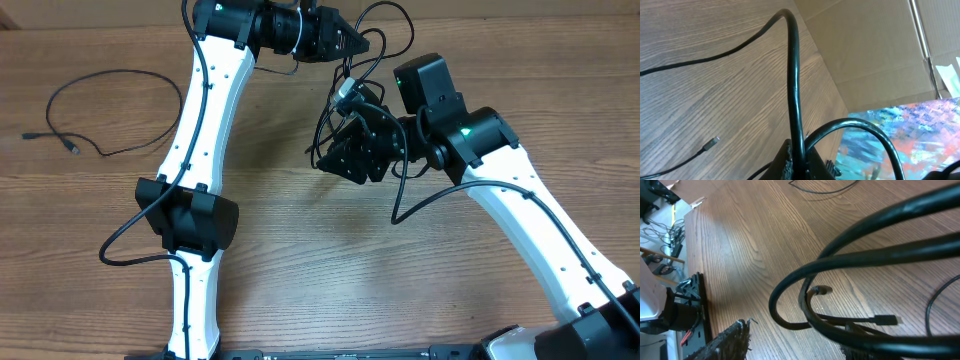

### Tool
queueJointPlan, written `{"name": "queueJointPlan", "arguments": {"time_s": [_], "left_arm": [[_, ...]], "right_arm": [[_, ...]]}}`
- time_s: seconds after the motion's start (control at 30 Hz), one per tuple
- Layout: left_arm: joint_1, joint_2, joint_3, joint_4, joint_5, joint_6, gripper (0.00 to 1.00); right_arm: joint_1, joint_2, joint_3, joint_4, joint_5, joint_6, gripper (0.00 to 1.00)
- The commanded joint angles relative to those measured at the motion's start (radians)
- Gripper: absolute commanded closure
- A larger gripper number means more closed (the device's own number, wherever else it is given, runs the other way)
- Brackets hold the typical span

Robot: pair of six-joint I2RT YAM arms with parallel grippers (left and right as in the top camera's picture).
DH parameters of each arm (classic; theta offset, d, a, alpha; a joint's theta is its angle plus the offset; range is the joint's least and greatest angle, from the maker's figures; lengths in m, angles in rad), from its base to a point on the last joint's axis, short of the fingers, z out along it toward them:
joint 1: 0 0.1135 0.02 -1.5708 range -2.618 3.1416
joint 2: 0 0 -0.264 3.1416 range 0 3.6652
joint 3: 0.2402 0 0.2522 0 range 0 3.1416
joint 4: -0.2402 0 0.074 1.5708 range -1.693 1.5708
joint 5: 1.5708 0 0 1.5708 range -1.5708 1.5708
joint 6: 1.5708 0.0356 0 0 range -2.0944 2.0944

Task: Untangle cables
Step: 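Grasp the hanging cables with the right gripper below the left gripper, then pull the grippers apart, left up-left and right to the right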

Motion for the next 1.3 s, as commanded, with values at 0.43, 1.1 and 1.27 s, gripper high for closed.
{"name": "queueJointPlan", "arguments": {"time_s": [0.43, 1.1, 1.27], "left_arm": [[-0.002, -0.035, 0.01, 0.006, -0.159, -0.344, 0.96], [0.268, -0.035, 0.01, 0.109, -0.079, -0.324, 0.96], [0.332, -0.035, 0.01, 0.108, -0.028, -0.323, 0.96]], "right_arm": [[0.004, 0.035, 0.011, 0.051, -0.027, 0.093, 0.68], [-0.18, 0.035, 0.011, -0.314, 0.775, 0.262, 0.96], [-0.351, 0.036, 0.011, -0.298, 0.879, 0.371, 0.96]]}}
